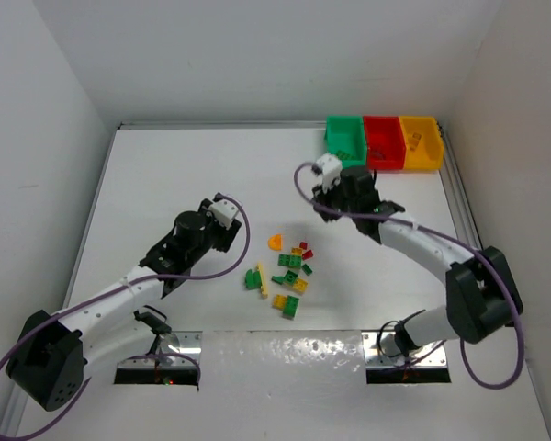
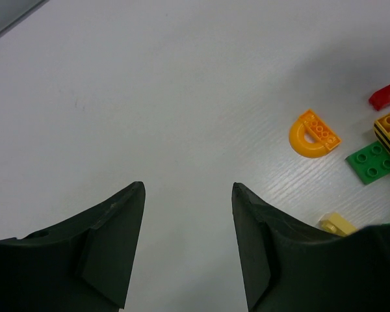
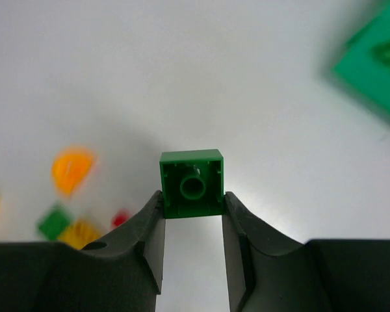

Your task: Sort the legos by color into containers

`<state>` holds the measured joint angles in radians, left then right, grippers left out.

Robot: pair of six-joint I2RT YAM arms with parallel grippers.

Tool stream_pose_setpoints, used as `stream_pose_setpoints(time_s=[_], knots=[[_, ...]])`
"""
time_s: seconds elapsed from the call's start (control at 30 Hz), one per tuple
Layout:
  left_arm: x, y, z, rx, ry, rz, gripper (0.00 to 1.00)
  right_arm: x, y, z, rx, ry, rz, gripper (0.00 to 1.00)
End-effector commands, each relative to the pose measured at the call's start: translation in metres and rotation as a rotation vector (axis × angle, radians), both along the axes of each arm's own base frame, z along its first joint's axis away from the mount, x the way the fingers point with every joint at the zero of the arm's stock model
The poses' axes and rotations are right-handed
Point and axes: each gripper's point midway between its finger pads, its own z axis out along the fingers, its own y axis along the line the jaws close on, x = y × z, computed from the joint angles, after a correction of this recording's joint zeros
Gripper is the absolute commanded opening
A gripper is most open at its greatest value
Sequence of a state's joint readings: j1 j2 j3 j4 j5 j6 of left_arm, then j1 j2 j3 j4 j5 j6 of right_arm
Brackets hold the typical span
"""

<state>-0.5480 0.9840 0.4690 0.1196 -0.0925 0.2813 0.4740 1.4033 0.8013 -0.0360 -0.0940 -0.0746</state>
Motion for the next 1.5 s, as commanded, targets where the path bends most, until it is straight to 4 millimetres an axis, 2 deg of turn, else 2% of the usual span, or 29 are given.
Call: stream_pose_setpoints(time_s=[0.0, 0.03, 0.07, 0.1, 0.13, 0.17, 0.2, 0.27, 0.3, 0.37, 0.4, 0.47, 0.5, 0.53, 0.63, 0.77, 0.8, 0.83, 0.93, 1.07, 1.17, 1.23, 1.27, 1.3, 1.33, 1.37, 1.4, 1.43, 1.47], knots=[[0.007, -0.001, 0.01, -0.042, -0.046, 0.022, 0.54, 0.107, -0.01, 0.089, 0.384, -0.148, -0.452, 0.0], [0.007, -0.001, 0.011, -0.04, -0.047, 0.018, 0.54, 0.129, -0.035, 0.088, 0.402, -0.125, -0.585, 0.0], [0.006, -0.001, 0.009, -0.037, -0.043, 0.016, 0.54, 0.149, -0.043, 0.059, 0.4, -0.056, -0.681, 0.0], [0.006, 0.001, 0.008, -0.03, -0.047, 0.02, 0.54, 0.176, -0.047, 0.087, 0.459, -0.094, -0.741, 0.0], [0.005, 0.002, 0.007, -0.028, -0.048, 0.021, 0.54, 0.189, -0.064, 0.082, 0.456, -0.096, -0.852, 0.0], [0.005, 0.003, 0.008, -0.026, -0.054, 0.025, 0.54, 0.201, -0.067, 0.081, 0.445, -0.112, -0.885, 0.0], [0.005, 0.005, 0.008, -0.026, -0.061, 0.035, 0.54, 0.222, -0.066, 0.081, 0.435, -0.137, -0.899, 0.0], [0.004, 0.009, 0.007, -0.023, -0.068, 0.049, 0.54, 0.242, -0.072, 0.079, 0.408, -0.176, -0.937, 0.0], [0.004, 0.01, 0.006, -0.021, -0.068, 0.055, 0.54, 0.262, -0.07, 0.078, 0.396, -0.198, -0.941, 0.0], [0.003, 0.014, 0.0, -0.015, -0.058, 0.067, 0.54, 0.278, -0.077, 0.071, 0.357, -0.213, -0.97, 0.0], [0.002, 0.014, -0.002, -0.016, -0.049, 0.072, 0.54, 0.294, -0.078, 0.065, 0.348, -0.227, -0.978, 0.0], [0.002, 0.015, -0.007, -0.021, -0.034, 0.08, 0.54, 0.306, -0.086, 0.055, 0.335, -0.225, -0.995, 0.0], [0.001, 0.015, -0.009, -0.022, -0.028, 0.08, 0.54, 0.314, -0.088, 0.058, 0.343, -0.239, -1.005, 0.0], [0.001, 0.016, -0.011, -0.025, -0.023, 0.082, 0.54, 0.318, -0.096, 0.039, 0.321, -0.223, -1.024, 0.0], [0.002, 0.017, -0.012, -0.031, -0.026, 0.091, 0.54, 0.321, -0.105, 0.018, 0.329, -0.198, -1.052, 0.0], [0.004, 0.018, -0.012, -0.017, -0.037, 0.088, 0.54, 0.32, -0.098, 0.01, 0.351, -0.173, -0.998, 0.02], [0.004, 0.019, -0.011, -0.015, -0.04, 0.091, 0.54, 0.319, -0.096, 0.007, 0.346, -0.165, -0.989, 0.04], [0.004, 0.019, -0.011, -0.012, -0.041, 0.09, 0.55, 0.319, -0.097, 0.007, 0.346, -0.163, -0.984, 0.15], [0.005, 0.019, -0.01, -0.013, -0.047, 0.09, 0.55, 0.316, -0.098, 0.006, 0.337, -0.16, -0.984, 0.26], [0.004, 0.018, -0.008, -0.012, -0.054, 0.077, 0.55, 0.311, -0.101, 0.027, 0.327, -0.188, -0.965, 0.55], [0.002, 0.019, -0.009, -0.004, -0.058, 0.069, 0.55, 0.312, -0.095, 0.056, 0.339, -0.233, -0.898, 0.65], [0.002, 0.018, -0.007, -0.001, -0.064, 0.062, 0.55, 0.308, -0.093, 0.071, 0.342, -0.249, -0.867, 0.68], [0.001, 0.018, -0.005, 0.002, -0.07, 0.055, 0.55, 0.303, -0.094, 0.071, 0.317, -0.246, -0.842, 0.7], [0.001, 0.018, -0.003, 0.001, -0.075, 0.052, 0.55, 0.297, -0.087, 0.098, 0.346, -0.276, -0.784, 0.7], [0.001, 0.017, -0.001, 0.001, -0.079, 0.048, 0.55, 0.29, -0.083, 0.105, 0.346, -0.277, -0.743, 0.7], [0.0, 0.015, 0.001, 0.005, -0.082, 0.028, 0.54, 0.275, -0.078, 0.092, 0.302, -0.245, -0.688, 0.57], [-0.001, 0.013, 0.004, 0.01, -0.09, 0.006, 0.54, 0.259, -0.063, 0.12, 0.337, -0.259, -0.591, 0.51], [-0.007, 0.004, 0.003, 0.043, -0.089, -0.087, 0.53, 0.244, -0.057, 0.119, 0.329, -0.245, -0.548, 0.48], [-0.013, -0.005, 0.006, 0.059, -0.103, -0.165, 0.53, 0.22, -0.054, 0.089, 0.273, -0.187, -0.505, 0.45]])
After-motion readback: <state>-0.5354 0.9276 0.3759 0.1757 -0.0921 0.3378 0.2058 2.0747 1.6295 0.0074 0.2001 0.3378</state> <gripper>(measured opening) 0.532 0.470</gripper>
